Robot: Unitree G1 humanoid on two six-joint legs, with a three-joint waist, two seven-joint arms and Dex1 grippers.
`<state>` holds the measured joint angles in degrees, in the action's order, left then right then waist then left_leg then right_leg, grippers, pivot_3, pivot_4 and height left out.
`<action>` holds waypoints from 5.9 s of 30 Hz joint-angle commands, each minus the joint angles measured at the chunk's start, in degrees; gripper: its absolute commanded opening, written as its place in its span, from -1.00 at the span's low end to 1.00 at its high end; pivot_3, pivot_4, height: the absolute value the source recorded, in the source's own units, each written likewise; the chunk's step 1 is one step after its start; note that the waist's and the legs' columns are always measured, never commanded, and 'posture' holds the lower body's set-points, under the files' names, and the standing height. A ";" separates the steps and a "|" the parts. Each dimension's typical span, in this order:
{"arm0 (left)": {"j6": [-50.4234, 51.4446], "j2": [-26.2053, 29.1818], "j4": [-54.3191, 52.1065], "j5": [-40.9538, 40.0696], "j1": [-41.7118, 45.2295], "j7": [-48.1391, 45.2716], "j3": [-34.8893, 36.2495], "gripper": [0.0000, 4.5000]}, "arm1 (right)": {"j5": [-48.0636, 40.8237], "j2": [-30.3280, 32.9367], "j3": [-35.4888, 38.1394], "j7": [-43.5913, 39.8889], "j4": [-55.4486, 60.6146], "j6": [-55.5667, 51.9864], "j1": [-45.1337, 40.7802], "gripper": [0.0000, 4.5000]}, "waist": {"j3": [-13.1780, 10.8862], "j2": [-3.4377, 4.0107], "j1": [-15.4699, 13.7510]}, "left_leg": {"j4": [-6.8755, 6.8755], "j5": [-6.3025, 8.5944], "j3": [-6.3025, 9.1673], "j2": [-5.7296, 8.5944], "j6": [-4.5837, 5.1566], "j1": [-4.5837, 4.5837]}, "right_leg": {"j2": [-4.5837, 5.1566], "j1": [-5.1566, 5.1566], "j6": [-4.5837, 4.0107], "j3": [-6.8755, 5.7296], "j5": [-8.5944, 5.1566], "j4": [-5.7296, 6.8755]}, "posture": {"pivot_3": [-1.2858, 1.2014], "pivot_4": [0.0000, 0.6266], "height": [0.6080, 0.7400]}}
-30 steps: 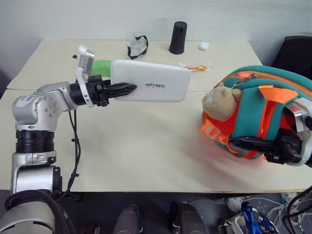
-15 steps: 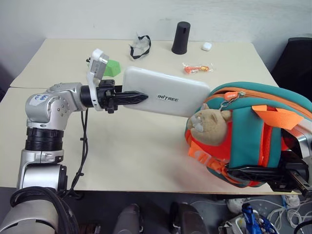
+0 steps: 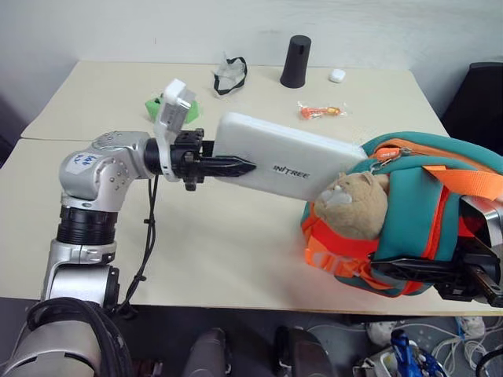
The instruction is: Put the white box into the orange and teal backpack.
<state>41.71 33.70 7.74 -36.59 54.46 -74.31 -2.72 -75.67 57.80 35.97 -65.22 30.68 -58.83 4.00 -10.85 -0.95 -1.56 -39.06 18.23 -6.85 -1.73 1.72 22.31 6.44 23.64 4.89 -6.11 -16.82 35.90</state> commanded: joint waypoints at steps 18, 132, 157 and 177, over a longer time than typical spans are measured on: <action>-23.69 -22.97 6.55 18.28 2.87 10.75 -10.30 -0.37 | 1.91 1.59 -1.17 -3.35 2.98 2.72 1.90 -1.00 | -0.02 -0.04 0.20 | -0.05 0.03 0.02 0.00 0.15 -0.01 | 0.11 -0.08 0.12 0.01 0.07 -0.05 | 0.03 -0.52 1.00; -8.57 18.06 -9.73 14.57 -11.41 -9.83 -10.19 -0.95 | 8.25 -9.29 -1.17 11.94 -13.39 11.72 -1.37 -1.00 | 0.02 0.04 0.43 | -0.05 -0.04 -0.04 0.01 0.12 -0.08 | 0.04 -0.05 0.11 0.13 0.06 0.04 | 0.03 -0.52 1.00; -13.88 -0.71 -3.06 19.20 -13.70 2.74 -11.92 -0.81 | 11.06 -6.04 -2.03 7.95 -8.98 11.68 1.00 -0.85 | 0.02 0.03 0.05 | -0.06 0.01 -0.03 0.02 0.21 -0.08 | 0.15 -0.09 0.13 0.09 0.08 0.02 | 0.03 -0.52 1.00; 6.04 28.46 -11.93 -1.59 -16.21 -12.09 10.28 0.99 | 28.20 15.51 28.27 -24.40 -26.92 7.98 14.00 1.00 | 0.00 0.05 0.37 | -0.03 0.11 -0.01 -0.04 0.20 -0.09 | 0.20 -0.10 0.10 0.09 0.06 -0.09 | 0.03 -0.52 1.00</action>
<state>46.21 60.74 -1.89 -35.51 37.42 -85.79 4.12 -47.23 72.44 60.40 -87.20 4.67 -49.48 18.67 -10.84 -0.91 -1.19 -39.08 18.36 -6.83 -1.83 1.86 22.23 6.64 23.52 4.97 -6.04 -16.78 35.77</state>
